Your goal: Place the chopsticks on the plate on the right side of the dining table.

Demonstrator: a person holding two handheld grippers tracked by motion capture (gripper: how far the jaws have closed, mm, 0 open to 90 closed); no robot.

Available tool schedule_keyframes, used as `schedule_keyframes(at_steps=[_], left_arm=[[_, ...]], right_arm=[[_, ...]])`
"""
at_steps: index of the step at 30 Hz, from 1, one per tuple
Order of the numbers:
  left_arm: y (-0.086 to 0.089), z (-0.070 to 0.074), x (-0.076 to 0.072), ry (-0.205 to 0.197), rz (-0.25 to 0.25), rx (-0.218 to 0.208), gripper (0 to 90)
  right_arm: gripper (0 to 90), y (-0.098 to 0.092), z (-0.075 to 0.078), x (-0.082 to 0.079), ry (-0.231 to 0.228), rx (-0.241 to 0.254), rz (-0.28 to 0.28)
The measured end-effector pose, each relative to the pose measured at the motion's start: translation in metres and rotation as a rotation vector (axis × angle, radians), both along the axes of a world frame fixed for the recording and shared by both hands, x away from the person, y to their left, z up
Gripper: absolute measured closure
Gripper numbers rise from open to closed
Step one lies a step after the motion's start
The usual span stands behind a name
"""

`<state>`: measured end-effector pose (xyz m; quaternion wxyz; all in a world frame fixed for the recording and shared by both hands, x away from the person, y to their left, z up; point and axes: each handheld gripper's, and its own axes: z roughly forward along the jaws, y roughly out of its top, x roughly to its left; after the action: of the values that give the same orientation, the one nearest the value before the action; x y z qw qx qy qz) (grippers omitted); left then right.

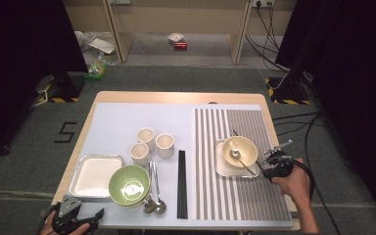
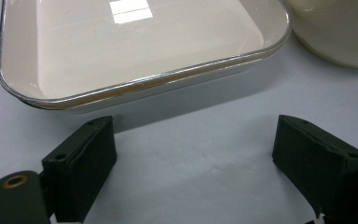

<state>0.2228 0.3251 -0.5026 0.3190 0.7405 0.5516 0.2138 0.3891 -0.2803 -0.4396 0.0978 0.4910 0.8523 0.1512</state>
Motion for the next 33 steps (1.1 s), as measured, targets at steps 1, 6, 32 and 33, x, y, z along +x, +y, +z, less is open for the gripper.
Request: schedule_keyframes(at_steps=[1,6,32,33], left_arm=[[0.0,0.0,0.0,0.001,0.001,0.002,12.1],[0.0,0.0,0.0,0.001,0.001,0.001,12.1],[0.0,0.0,0.0,-0.001,0.001,0.0,12.1],[0.0,0.0,0.0,-0.002,0.001,0.001,12.1]], right_arm=[[84.2,0.0,0.0,0.002,-0.004,0.004,-0.004],[84.3,0.002,0.0,0.011,-0.007,-0.003,0.004],[84.9,0.006,0.002,0.015,-0.029,-0.006,0.01],[84.6,0.007,0.002,0.015,-0.028,-0.009,0.012]])
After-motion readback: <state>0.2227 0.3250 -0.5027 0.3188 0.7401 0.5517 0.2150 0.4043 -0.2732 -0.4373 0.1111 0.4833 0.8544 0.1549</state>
